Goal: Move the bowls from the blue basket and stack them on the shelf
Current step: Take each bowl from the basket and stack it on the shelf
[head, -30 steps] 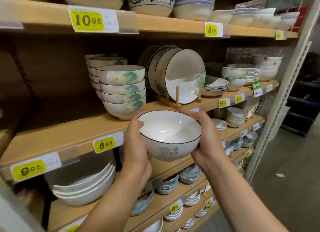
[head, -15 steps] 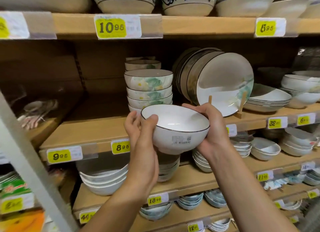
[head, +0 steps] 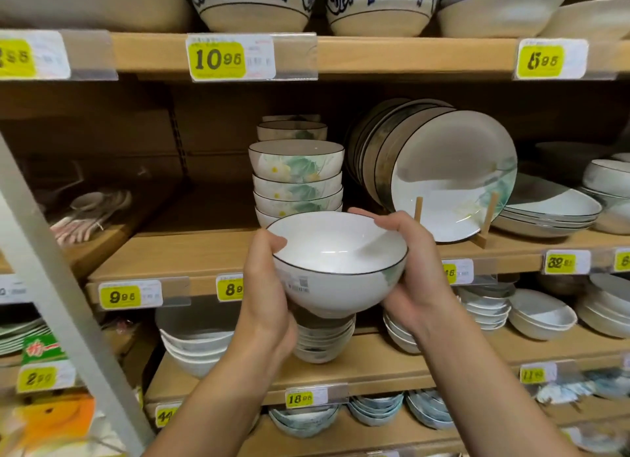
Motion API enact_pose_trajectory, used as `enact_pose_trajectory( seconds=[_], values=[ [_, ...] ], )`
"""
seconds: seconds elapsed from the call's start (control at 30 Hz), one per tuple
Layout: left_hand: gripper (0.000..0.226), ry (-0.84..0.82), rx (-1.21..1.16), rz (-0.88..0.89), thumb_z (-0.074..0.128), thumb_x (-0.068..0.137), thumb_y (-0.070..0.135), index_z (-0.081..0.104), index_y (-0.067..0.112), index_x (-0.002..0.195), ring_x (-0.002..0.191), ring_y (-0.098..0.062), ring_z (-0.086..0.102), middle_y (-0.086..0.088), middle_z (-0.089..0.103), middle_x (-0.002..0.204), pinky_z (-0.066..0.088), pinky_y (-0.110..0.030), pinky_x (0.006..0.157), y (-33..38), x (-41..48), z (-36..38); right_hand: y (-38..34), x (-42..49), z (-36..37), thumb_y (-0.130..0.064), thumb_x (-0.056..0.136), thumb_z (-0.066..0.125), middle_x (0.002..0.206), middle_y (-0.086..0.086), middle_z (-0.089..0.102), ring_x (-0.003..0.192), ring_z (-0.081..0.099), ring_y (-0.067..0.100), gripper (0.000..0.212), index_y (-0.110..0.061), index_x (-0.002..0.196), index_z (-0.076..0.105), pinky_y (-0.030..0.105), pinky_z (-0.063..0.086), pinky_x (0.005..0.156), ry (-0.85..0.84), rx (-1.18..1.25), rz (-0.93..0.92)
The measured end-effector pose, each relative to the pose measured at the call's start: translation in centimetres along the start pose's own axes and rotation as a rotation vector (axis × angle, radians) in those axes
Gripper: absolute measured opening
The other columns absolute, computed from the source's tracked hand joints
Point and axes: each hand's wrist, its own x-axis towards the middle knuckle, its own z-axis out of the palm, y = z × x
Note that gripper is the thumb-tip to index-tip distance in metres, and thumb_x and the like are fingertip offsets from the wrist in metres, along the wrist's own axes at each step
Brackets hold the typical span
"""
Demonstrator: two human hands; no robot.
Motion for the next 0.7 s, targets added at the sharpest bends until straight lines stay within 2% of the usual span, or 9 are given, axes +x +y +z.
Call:
enact_pose_trajectory(
  seconds=[0.03, 0.1, 0.17, 0.27, 0.33, 0.43, 0.5, 0.6, 0.7],
  values=[
    [0.037, -0.026, -0.003, -0.02, 0.048, 0.07, 0.034, 0.074, 0.019, 0.092, 0.097, -0.028, 0.067, -0.01, 0.075, 0.1, 0.052, -0.039, 0.079, 0.3, 0.1, -0.1, -0.5, 0.2, 0.1, -0.028, 0.072, 0.053, 0.113, 0.016, 0.069, 0.105, 0.062, 0.033, 0.055, -0.004, 0.12, 0.066, 0.036, 0.052, 0.08, -0.043, 0.018, 0.044],
    [0.042, -0.062, -0.004, -0.073, 0.046, 0.077, 0.033, 0.071, 0.015, 0.105, 0.1, -0.031, 0.067, -0.011, 0.074, 0.106, 0.051, -0.038, 0.08, 0.8, 0.5, -0.2, -0.8, 0.4, 0.3, -0.03, 0.069, 0.051, 0.117, 0.021, 0.067, 0.102, 0.063, 0.034, 0.062, -0.001, 0.122, 0.064, 0.035, 0.054, 0.077, -0.077, 0.034, 0.073],
    [0.047, -0.086, 0.003, -0.126, 0.044, 0.082, 0.035, 0.069, 0.012, 0.114, 0.108, -0.034, 0.065, -0.013, 0.072, 0.111, 0.049, -0.042, 0.091, 1.4, 0.8, -0.2, -0.4, 0.5, 0.4, -0.029, 0.069, 0.05, 0.114, 0.021, 0.069, 0.094, 0.067, 0.033, 0.059, -0.002, 0.119, 0.066, 0.033, 0.056, 0.07, -0.069, 0.051, 0.055],
    [0.053, -0.109, 0.012, -0.176, 0.043, 0.085, 0.043, 0.065, 0.015, 0.124, 0.115, -0.035, 0.062, -0.013, 0.07, 0.117, 0.042, -0.049, 0.106, 2.1, 1.0, -0.3, 0.2, 0.4, 0.8, -0.022, 0.078, 0.046, 0.095, 0.018, 0.073, 0.078, 0.069, 0.03, 0.044, -0.003, 0.111, 0.068, 0.031, 0.056, 0.06, 0.005, 0.115, 0.014],
    [0.056, -0.105, -0.032, -0.134, 0.042, 0.087, 0.052, 0.066, 0.017, 0.123, 0.115, -0.033, 0.063, -0.013, 0.07, 0.117, 0.043, -0.049, 0.106, 1.7, 0.6, -0.5, 0.1, 0.3, 1.2, -0.019, 0.083, 0.045, 0.094, 0.016, 0.073, 0.082, 0.068, 0.031, 0.036, -0.005, 0.107, 0.068, 0.035, 0.058, 0.067, 0.065, 0.117, -0.024],
    [0.063, -0.113, -0.11, 0.03, 0.039, 0.091, 0.061, 0.064, 0.015, 0.126, 0.118, -0.027, 0.062, -0.012, 0.068, 0.122, 0.043, -0.047, 0.105, 0.6, -0.8, -1.0, -0.4, 0.0, 1.9, -0.012, 0.084, 0.046, 0.11, 0.017, 0.071, 0.102, 0.065, 0.037, 0.037, -0.007, 0.116, 0.064, 0.047, 0.053, 0.09, 0.101, 0.089, -0.097],
    [0.07, -0.16, -0.137, 0.097, 0.052, 0.084, 0.065, 0.06, 0.013, 0.13, 0.121, -0.027, 0.06, -0.012, 0.065, 0.128, 0.046, -0.045, 0.102, 0.3, -1.4, -1.1, -0.8, -0.4, 2.3, -0.013, 0.083, 0.047, 0.108, 0.016, 0.072, 0.102, 0.067, 0.036, 0.038, -0.009, 0.117, 0.065, 0.046, 0.054, 0.089, 0.103, 0.064, -0.152],
    [0.117, -0.239, -0.165, 0.096, 0.087, 0.048, 0.063, 0.041, 0.015, 0.144, 0.126, -0.028, 0.056, -0.012, 0.058, 0.137, 0.055, -0.038, 0.092, 0.0, -1.3, -1.4, -1.2, -0.6, 2.7, -0.017, 0.079, 0.051, 0.107, 0.014, 0.073, 0.099, 0.068, 0.032, 0.039, -0.013, 0.115, 0.067, 0.044, 0.057, 0.085, 0.132, 0.046, -0.199],
    [0.131, -0.364, -0.123, 0.107, 0.095, 0.037, 0.051, 0.034, 0.019, 0.148, 0.117, -0.024, 0.062, -0.008, 0.06, 0.133, 0.058, -0.029, 0.076, 0.0, -0.9, -1.6, -1.6, -0.6, 3.0, -0.017, 0.087, 0.049, 0.107, 0.014, 0.073, 0.099, 0.068, 0.033, 0.034, -0.011, 0.115, 0.067, 0.046, 0.056, 0.088, 0.148, 0.076, -0.167]
  ],
)
